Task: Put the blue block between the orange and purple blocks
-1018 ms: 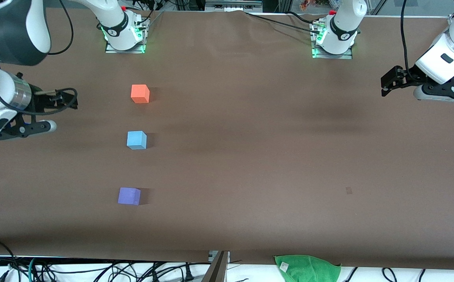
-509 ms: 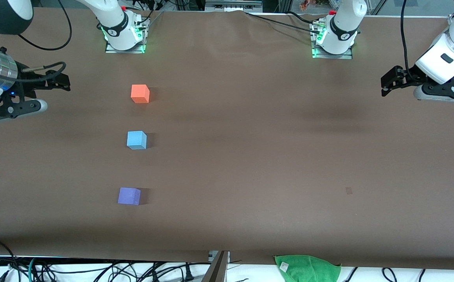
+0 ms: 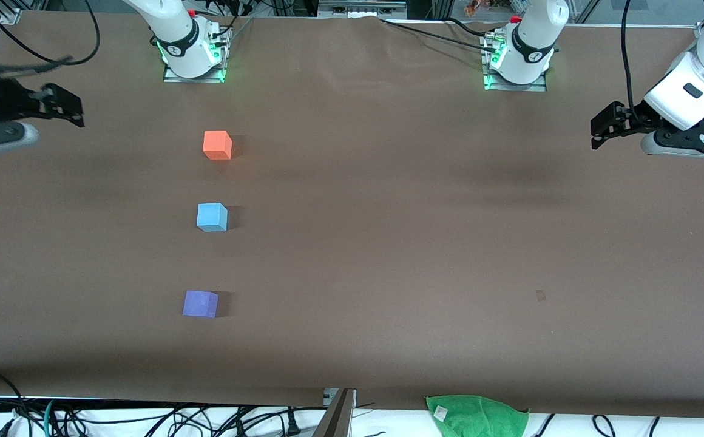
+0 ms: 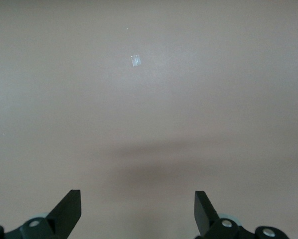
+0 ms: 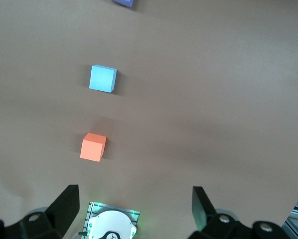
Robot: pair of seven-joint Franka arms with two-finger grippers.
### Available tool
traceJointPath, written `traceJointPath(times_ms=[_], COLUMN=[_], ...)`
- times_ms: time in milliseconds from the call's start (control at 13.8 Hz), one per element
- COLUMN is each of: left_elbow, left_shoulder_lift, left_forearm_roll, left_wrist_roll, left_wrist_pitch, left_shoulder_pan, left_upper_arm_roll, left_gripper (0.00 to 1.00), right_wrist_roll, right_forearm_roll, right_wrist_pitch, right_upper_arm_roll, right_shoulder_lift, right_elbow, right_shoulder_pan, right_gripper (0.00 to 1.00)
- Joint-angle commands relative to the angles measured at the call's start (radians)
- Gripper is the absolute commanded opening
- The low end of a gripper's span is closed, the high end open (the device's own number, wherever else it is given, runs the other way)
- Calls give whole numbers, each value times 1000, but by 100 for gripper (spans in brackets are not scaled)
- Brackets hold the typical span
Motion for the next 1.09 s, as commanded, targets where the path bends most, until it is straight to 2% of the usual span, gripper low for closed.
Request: traceJointPath(times_ms=[0,364,1018], left_elbow=[3,3,3], left_shoulder_lift=[-7,-7,-5], left_forearm_roll=[-18,-18,-18], left_wrist_roll=[22,22,24], left_wrist_pitch=[-12,-12,-12], left_shoulder_pan=[2,2,3], left_upper_arm_roll=[4,4,4], left_gripper=[100,100,100], right_wrist_roll=[2,103,106], right_forearm_roll=[-7,0,2], right_wrist_pitch=[23,-18,-7], right_upper_arm_roll=[36,68,64], right_shoulder_lift=[-81,-101,-63], right_elbow=[-112,-137,-106], right_shoulder_pan=[-46,-63,-60], right_gripper=[100,100,100])
